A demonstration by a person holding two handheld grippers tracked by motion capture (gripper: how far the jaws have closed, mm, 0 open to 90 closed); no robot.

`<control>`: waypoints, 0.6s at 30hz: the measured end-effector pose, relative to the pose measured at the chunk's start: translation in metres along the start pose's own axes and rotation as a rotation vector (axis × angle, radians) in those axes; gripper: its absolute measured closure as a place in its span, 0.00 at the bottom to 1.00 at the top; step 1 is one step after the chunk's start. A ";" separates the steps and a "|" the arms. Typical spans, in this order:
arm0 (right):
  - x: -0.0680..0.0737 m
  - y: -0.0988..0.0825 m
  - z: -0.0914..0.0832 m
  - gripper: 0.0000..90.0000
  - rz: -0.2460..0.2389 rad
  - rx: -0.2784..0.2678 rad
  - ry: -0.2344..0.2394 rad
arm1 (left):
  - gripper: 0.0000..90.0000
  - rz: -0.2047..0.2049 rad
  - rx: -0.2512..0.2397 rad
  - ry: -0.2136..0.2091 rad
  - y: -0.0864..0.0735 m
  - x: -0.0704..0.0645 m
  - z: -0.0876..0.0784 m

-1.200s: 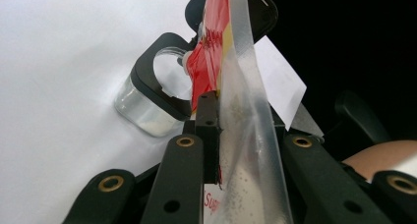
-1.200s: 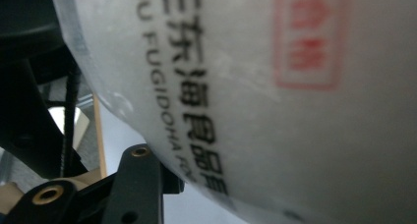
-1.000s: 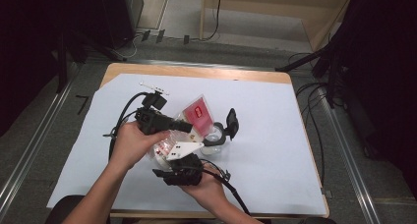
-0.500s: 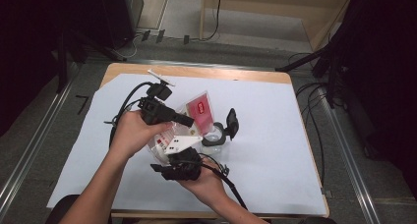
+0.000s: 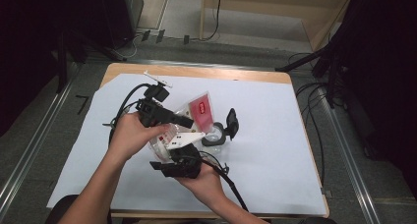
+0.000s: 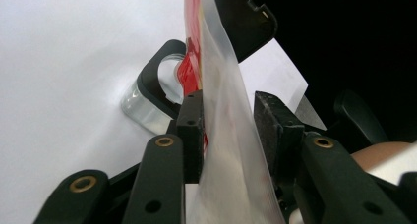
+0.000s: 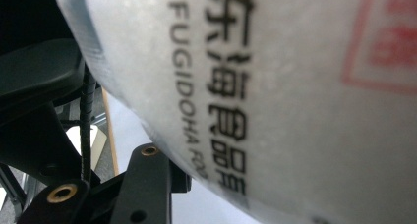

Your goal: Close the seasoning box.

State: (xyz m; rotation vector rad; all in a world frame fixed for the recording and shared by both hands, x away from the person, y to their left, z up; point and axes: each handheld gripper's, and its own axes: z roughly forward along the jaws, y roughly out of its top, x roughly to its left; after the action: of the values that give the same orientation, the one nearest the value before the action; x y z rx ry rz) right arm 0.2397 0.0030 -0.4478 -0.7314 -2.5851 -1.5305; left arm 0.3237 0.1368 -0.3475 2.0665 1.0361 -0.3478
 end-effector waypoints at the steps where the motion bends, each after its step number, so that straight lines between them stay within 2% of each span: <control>1: 0.001 0.000 0.000 0.68 0.000 0.000 0.000 | 0.75 0.007 0.000 0.005 0.000 -0.001 0.000; 3: 0.002 0.000 -0.001 0.68 -0.004 -0.003 0.001 | 0.78 0.017 0.005 0.016 -0.001 -0.002 -0.001; 11: 0.004 0.000 0.000 0.68 -0.005 0.002 0.004 | 0.83 0.015 0.001 0.047 -0.004 -0.003 0.000; 14: 0.005 0.000 0.000 0.67 -0.018 0.004 0.013 | 0.84 0.014 -0.002 0.041 -0.004 -0.003 -0.001; 15: 0.005 0.000 0.000 0.65 -0.022 0.005 0.011 | 0.84 0.011 -0.015 0.044 -0.004 -0.004 -0.001; 18: 0.008 0.001 0.000 0.65 -0.049 0.011 -0.002 | 0.84 0.014 -0.014 0.038 -0.004 -0.004 0.000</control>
State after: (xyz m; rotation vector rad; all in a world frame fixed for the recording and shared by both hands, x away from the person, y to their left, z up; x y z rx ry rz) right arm 0.2328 0.0062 -0.4447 -0.6741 -2.6299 -1.5276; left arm 0.3181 0.1360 -0.3468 2.0740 1.0430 -0.2945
